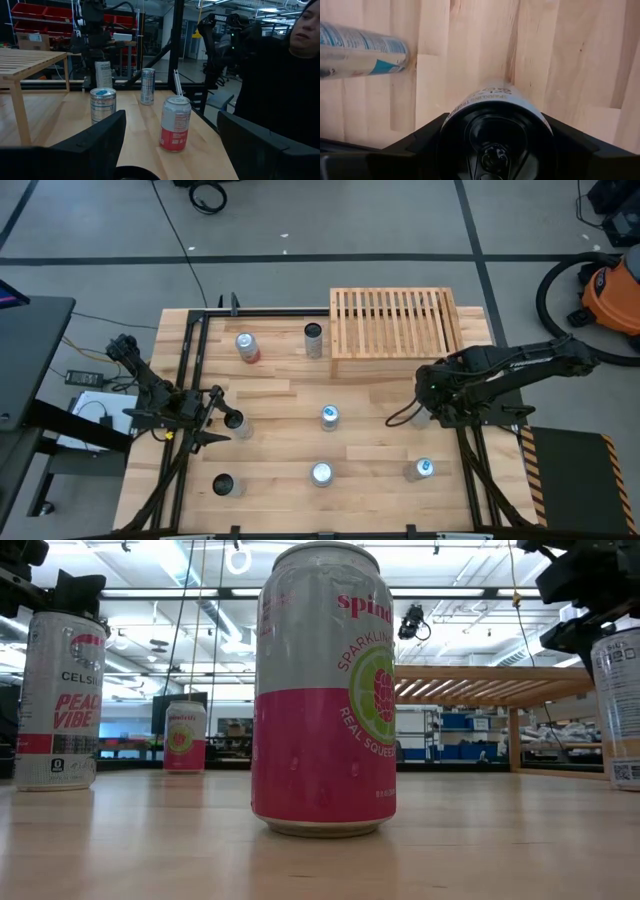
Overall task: Place canned beverage on shelf
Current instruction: Put the bottom white-yellow soda can on the shelf
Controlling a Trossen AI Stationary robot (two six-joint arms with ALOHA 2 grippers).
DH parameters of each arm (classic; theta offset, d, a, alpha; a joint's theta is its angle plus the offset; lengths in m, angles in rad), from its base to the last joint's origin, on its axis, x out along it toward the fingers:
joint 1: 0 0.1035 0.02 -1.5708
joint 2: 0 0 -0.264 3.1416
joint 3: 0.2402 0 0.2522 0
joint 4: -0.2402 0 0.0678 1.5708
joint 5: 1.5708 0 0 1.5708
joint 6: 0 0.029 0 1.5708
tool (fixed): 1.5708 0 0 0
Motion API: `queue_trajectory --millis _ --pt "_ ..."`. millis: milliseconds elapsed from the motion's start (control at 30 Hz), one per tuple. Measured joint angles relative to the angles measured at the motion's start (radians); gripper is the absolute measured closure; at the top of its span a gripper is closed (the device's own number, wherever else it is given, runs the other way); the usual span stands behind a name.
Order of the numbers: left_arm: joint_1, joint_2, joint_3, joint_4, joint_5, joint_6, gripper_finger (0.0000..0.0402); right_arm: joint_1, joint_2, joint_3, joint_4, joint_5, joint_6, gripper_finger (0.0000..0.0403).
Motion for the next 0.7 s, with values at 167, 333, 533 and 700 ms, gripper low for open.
queue_trajectory --millis 167,333,533,700 --pt "0.0 0.0 0.0 0.0 0.0 -0.001 0.0086 0.0 0.002 0.016 -0.001 0.024 0.041 0.0129" --pt "0.0 0.0 0.0 0.0 0.0 -0.002 0.0086 0.0 0.022 0.077 -0.023 0.041 0.046 0.0129" --pt "0.0 0.0 0.0 0.0 0.0 -0.032 0.0086 0.0 0.079 0.194 -0.09 0.079 0.044 0.0129" --pt "0.0 0.0 0.0 0.0 0.0 -0.093 0.0086 0.0 0.137 0.317 -0.143 0.121 0.044 0.0129"
